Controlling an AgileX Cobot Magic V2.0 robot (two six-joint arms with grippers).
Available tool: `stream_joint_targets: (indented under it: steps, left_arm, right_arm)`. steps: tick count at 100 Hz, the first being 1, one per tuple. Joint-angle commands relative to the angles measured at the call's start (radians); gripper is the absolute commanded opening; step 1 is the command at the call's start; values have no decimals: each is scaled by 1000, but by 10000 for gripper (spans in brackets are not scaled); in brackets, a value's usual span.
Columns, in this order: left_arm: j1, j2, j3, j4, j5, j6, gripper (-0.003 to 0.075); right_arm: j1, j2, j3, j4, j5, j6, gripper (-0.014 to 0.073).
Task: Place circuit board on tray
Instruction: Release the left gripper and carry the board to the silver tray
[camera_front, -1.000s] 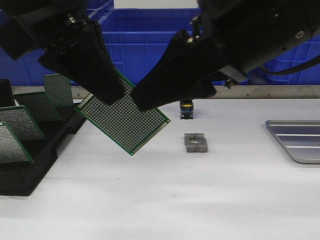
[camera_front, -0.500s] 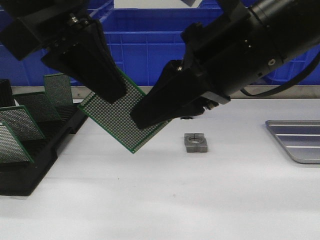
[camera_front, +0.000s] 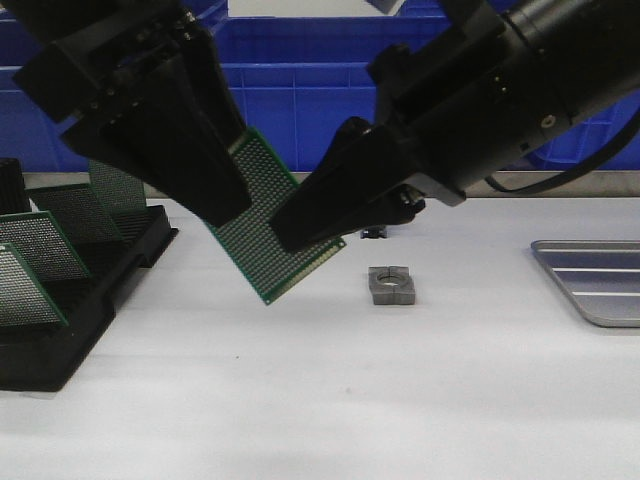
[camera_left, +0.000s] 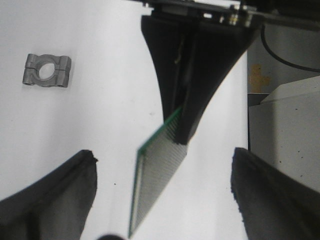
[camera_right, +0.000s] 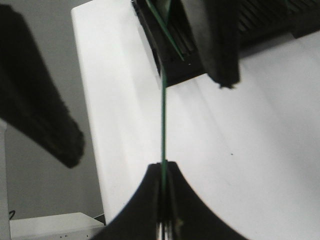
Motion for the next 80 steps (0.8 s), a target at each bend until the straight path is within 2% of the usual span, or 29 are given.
stream_joint_targets:
  steps: [1, 13, 27, 52, 66, 80]
  left_arm:
    - [-6, -32, -23, -14, -21, -8, 568]
    - [-6, -32, -23, 4, -21, -8, 568]
    - [-6, -32, -23, 4, -21, -8, 568]
    - [-6, -32, -23, 2, -19, -8, 568]
    - [-6, -32, -23, 2, -19, -8, 568]
    - [-6, -32, -23, 2, -19, -8, 568]
  right_arm:
    - [-49, -32, -29, 32, 23, 72, -51]
    - [-156, -32, -29, -33, 45, 222, -51]
    - [-308, -32, -29, -108, 48, 314, -51]
    - [-558, -32, -29, -109, -24, 324, -51]
    - [-632, -32, -29, -108, -110, 324, -51]
    - [-647, -31, -29, -108, -190, 324, -51]
